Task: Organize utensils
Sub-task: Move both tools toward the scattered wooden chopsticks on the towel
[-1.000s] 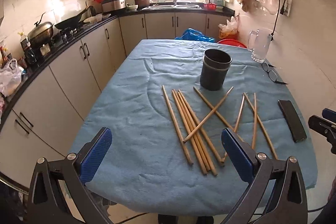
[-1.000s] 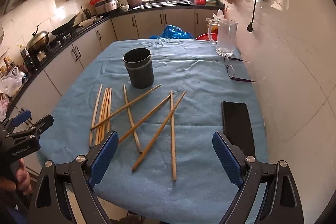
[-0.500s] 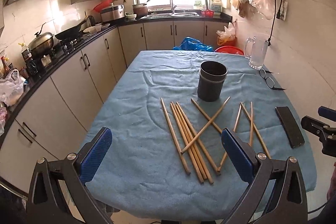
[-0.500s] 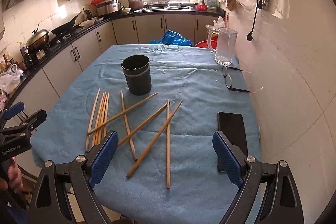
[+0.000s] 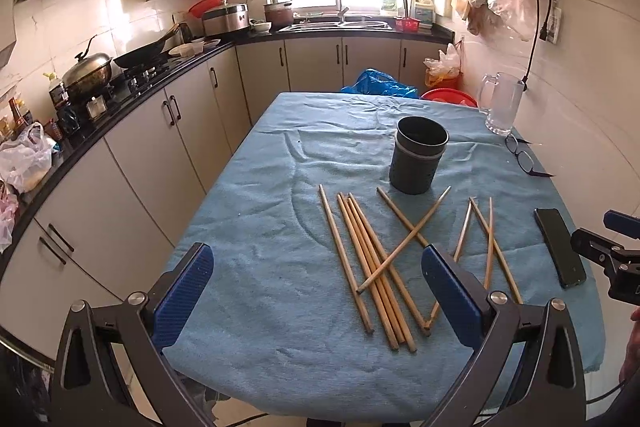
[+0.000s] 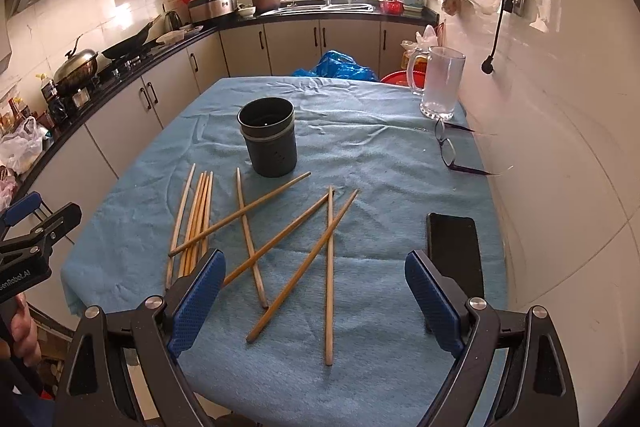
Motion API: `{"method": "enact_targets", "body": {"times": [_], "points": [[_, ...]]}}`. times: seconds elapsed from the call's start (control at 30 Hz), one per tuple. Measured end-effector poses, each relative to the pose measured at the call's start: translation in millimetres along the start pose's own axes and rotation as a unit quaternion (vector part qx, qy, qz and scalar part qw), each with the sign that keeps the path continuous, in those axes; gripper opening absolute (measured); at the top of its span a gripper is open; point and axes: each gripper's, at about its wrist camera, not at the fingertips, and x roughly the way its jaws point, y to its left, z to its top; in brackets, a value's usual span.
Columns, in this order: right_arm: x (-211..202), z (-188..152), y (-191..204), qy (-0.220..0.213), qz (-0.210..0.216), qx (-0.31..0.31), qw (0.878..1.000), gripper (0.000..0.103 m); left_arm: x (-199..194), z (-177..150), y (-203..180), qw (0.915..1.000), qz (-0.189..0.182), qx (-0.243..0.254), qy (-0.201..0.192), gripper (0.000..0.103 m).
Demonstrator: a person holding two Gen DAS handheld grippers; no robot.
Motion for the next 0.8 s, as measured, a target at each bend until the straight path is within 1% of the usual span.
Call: {"method": "enact_targets", "body": {"times": [0.37, 0.8], "points": [[13, 5, 3, 0.01, 0.009, -0.009, 1.0, 0.093, 7, 4, 2, 0.9999, 0.008, -0.01, 0.005, 0.103], [26, 7, -4, 0.024, 0.021, -0.006, 0.999, 0.094, 11, 4, -1, 0.9996, 0.02, -0.012, 0.018, 0.103]]}}
